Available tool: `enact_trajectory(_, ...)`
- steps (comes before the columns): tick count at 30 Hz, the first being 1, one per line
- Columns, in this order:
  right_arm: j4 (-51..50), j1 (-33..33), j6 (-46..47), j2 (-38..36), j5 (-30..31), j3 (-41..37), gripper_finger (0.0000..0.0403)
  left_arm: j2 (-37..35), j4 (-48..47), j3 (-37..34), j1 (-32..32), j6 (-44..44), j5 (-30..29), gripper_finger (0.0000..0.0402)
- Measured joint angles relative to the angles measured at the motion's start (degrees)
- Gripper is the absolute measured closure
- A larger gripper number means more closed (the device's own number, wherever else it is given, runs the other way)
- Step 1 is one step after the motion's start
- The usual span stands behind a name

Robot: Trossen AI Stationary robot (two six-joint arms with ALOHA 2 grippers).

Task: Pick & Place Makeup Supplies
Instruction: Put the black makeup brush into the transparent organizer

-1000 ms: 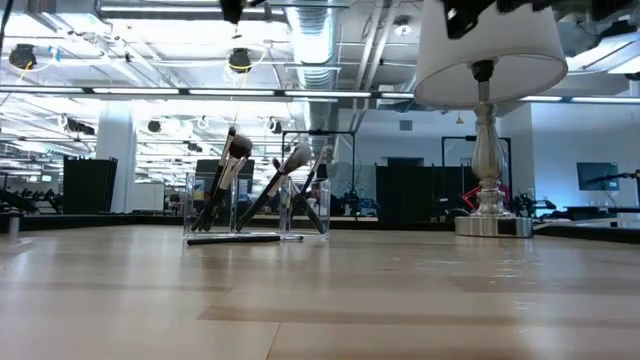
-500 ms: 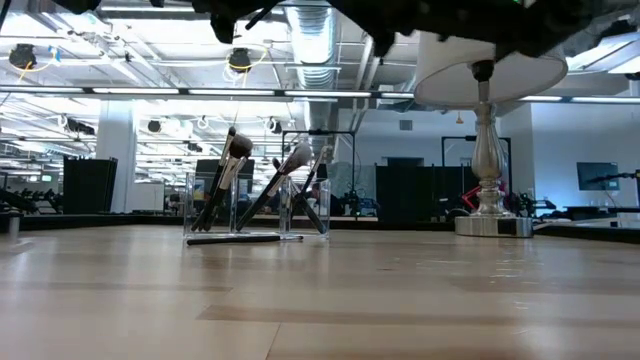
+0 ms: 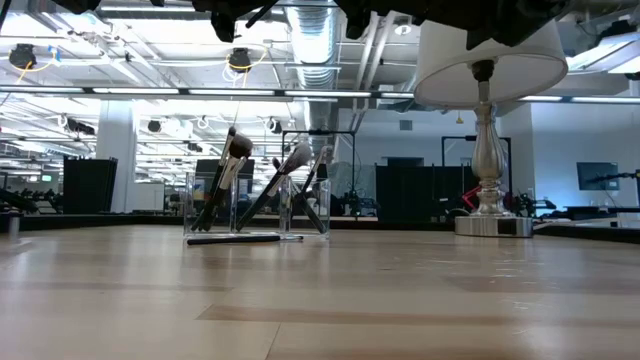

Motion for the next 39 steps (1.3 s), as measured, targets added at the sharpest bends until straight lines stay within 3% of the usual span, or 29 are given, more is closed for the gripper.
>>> enact_trajectory(10, -0.5, 0.3, -0.1, 0.0, 0.4, 0.0, 0.0390, 0.0, -0.1, 0.0, 0.0, 0.1, 0.4, 0.0387)
enact_trajectory(20, -1.0, 0.3, 1.5, 0.0, 0.9, 0.0, 0.0395, 0.0, -0.1, -1.2, 0.0, -0.3, 0.2, 0.0358)
enact_trajectory(24, -7.2, 0.4, 2.9, -2.4, 4.2, 0.4, 0.0394, 0.0, -0.4, -1.2, 0.0, -0.3, -2.5, 0.0339)
enact_trajectory(31, -29.0, 0.4, 0.0, -10.8, 16.8, 5.5, 0.0396, 0.0, -1.5, -1.3, 0.1, -0.4, -12.2, 0.0310)
enact_trajectory(35, -38.8, -1.7, -1.0, -8.5, 27.1, 8.3, 0.0395, 0.0, -1.5, -1.3, 0.1, -0.4, -12.3, 0.0307)
enact_trajectory(39, -39.3, -5.2, 1.0, -3.3, 26.3, 8.7, 0.0395, 0.0, -1.6, -1.3, 0.1, -0.7, -12.3, 0.0309)
